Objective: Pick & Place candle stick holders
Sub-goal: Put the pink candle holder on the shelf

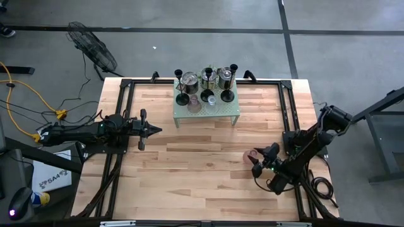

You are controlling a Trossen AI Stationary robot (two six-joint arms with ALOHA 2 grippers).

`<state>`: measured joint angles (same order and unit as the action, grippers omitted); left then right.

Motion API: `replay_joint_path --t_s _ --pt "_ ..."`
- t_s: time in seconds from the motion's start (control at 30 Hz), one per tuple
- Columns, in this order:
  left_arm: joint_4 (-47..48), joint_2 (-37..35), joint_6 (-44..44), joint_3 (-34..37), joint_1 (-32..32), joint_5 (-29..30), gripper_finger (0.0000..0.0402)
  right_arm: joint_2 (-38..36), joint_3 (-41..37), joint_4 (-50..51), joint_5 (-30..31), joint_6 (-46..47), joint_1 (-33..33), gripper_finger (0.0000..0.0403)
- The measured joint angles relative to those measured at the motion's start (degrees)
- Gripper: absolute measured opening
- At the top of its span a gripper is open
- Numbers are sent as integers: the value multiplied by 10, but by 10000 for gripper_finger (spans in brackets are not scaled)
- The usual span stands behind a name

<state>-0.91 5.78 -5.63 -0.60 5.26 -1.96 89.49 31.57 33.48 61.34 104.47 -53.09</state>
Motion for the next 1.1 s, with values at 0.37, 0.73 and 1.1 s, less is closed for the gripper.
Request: replay_joint_path --t_s 0.37,0.73,1.1 --pt "0 0 0 0 0 0 0 0 0 -18 -13 -27 4 203" --pt "0 0 0 0 0 0 0 0 0 -22 7 -45 3 118" --pt "0 0 0 0 0 0 0 0 0 -30 3 -44 4 110"
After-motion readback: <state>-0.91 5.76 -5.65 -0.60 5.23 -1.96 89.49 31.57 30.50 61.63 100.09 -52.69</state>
